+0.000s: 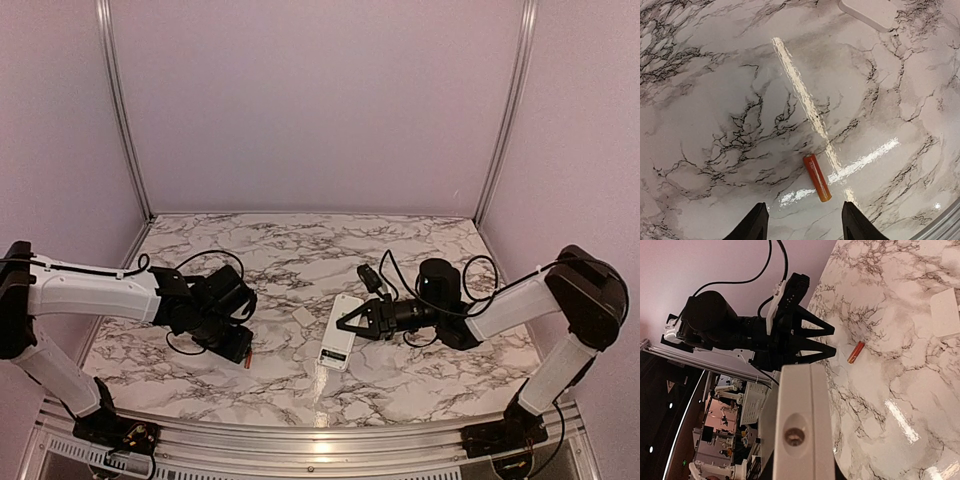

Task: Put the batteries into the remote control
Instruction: Pick up the battery from the center of the board, then place the battery in the battery compartment, then load the battery into the battery compartment.

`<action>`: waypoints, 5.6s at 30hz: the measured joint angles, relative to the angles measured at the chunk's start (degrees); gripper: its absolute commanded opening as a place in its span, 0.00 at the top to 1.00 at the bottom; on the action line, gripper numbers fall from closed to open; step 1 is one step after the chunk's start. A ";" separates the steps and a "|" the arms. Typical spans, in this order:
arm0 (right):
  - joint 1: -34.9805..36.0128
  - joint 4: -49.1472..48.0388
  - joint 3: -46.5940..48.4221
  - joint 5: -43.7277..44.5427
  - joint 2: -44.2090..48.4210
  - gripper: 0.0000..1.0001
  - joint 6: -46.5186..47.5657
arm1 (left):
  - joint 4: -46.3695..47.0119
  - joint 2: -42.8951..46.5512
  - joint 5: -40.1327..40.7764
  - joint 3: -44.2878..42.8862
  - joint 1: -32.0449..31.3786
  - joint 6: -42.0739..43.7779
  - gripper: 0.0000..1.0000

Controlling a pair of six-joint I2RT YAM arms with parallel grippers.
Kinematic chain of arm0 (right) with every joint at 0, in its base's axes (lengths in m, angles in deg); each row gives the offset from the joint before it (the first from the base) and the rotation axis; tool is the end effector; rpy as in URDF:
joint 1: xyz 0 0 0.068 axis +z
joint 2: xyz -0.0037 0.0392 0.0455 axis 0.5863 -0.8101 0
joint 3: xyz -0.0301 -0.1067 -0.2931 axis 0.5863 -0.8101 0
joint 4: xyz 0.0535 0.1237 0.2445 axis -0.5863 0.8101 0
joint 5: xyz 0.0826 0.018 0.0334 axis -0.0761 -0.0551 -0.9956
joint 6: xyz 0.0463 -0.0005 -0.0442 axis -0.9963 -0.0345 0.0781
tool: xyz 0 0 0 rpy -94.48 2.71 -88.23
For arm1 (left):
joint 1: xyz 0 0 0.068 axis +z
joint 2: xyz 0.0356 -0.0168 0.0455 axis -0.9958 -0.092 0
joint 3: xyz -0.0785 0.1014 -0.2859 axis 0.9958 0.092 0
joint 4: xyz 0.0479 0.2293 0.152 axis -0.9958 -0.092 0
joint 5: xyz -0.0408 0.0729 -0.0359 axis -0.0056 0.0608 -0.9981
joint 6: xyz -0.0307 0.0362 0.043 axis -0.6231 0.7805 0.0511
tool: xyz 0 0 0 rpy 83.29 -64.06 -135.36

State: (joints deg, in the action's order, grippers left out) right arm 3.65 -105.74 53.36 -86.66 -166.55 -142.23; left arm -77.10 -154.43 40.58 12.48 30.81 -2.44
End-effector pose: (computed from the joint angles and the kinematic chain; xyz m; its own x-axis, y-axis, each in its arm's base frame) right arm 0.2190 0.2323 0.1929 -0.9248 -0.1000 -0.3672 -0.3767 0.1045 0.9204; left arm 0.1781 -0.2338 0.2069 -0.8304 0.3930 -0.3949 0.4517 0.8899 -0.0641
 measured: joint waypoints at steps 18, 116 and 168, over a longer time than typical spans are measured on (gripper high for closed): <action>0.00 11.63 1.36 0.02 4.00 1.00 8.74 | 2.10 -10.69 -5.75 -2.54 2.99 1.11 0.67; 6.19 -12.68 3.52 -4.07 -9.84 1.00 -19.74 | 23.54 2.97 -15.13 -3.67 -16.85 40.37 0.42; 2.64 -1.88 4.04 2.60 -9.14 1.00 -9.94 | 50.03 -6.14 -23.80 7.85 -9.81 -17.38 0.33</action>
State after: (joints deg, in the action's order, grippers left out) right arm 6.30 -107.62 57.41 -84.06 -175.69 -152.18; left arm -27.07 -160.57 16.78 20.32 21.00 -19.82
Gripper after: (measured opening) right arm 0.142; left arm 0.671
